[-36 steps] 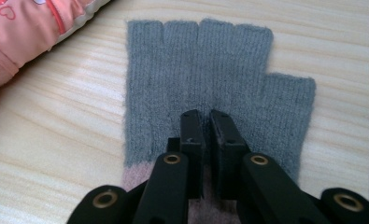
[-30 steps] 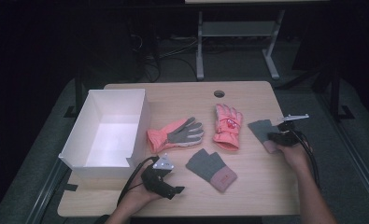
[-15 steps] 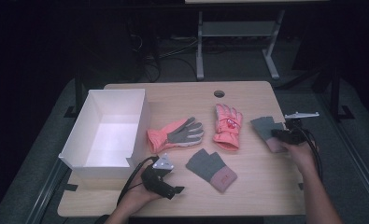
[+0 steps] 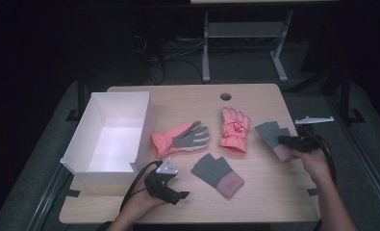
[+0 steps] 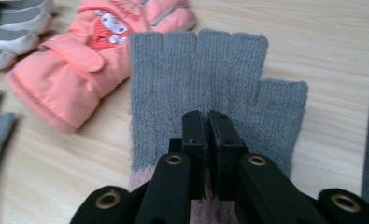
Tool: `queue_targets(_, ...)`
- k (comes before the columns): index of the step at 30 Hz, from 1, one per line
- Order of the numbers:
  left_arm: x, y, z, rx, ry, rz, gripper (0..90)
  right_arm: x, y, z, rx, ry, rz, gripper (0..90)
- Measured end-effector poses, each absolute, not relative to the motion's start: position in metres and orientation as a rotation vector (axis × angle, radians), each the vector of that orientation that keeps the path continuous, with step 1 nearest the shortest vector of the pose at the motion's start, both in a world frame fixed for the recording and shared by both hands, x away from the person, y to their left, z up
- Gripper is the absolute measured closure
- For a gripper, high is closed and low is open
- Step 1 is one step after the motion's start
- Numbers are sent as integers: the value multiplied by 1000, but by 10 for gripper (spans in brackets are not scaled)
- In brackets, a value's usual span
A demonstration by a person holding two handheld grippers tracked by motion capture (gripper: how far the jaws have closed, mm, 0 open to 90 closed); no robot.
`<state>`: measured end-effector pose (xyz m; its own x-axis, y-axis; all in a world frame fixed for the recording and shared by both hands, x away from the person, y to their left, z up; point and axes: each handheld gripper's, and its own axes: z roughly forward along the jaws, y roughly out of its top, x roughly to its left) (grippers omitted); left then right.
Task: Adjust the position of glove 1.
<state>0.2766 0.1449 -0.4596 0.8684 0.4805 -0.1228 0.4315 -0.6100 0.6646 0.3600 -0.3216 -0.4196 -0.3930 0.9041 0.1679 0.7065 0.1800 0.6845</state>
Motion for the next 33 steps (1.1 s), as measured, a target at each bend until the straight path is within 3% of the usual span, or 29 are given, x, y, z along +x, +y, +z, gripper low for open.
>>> queue_targets(33,276,144,-458,2320,633,89,145,280,-265,-407,1308,2390,1131,856)
